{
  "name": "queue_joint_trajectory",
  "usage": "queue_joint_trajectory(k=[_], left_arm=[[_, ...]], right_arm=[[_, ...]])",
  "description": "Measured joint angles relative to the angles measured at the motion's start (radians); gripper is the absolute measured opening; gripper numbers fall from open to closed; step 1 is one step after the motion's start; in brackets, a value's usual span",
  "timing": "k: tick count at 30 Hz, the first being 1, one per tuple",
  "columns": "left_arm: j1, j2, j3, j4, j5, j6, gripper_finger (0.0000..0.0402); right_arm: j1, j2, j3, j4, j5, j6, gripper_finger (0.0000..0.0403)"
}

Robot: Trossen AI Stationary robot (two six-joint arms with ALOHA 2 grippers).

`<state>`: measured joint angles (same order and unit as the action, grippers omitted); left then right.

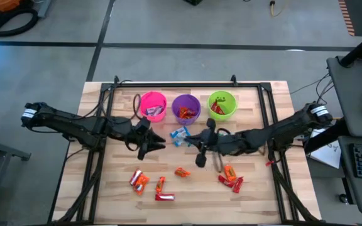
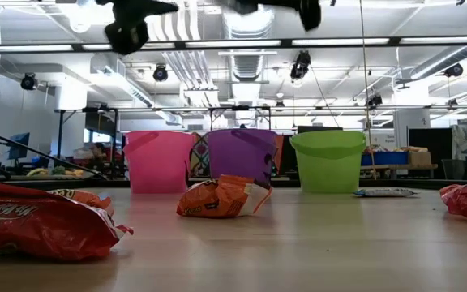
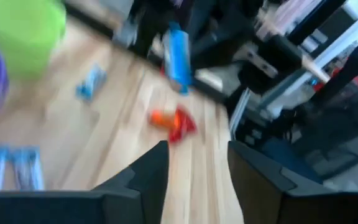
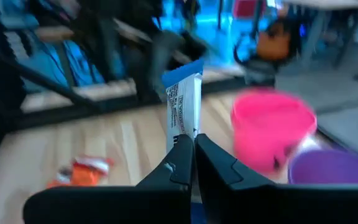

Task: Organize candy in baskets
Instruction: Put the white chocolate into the pink bucket

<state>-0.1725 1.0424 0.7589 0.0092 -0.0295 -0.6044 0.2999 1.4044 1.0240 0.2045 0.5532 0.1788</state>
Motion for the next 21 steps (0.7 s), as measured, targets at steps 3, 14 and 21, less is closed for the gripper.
queue_joint_trajectory(k=[3, 14, 21], left_arm=[[0.01, 0.012, 0.0, 0.131, -0.014, 0.086, 0.0172], [0.055, 0.121, 0.0, 0.392, -0.025, 0.14, 0.0181], [0.069, 0.174, 0.0, 0.501, -0.025, 0.14, 0.0164]], right_arm=[[0.008, -0.029, 0.0, 0.068, 0.001, -0.069, 0.0008], [0.008, -0.028, 0.001, 0.169, 0.024, -0.153, 0.0008], [0.007, -0.028, 0.001, 0.164, 0.06, -0.153, 0.0008]])
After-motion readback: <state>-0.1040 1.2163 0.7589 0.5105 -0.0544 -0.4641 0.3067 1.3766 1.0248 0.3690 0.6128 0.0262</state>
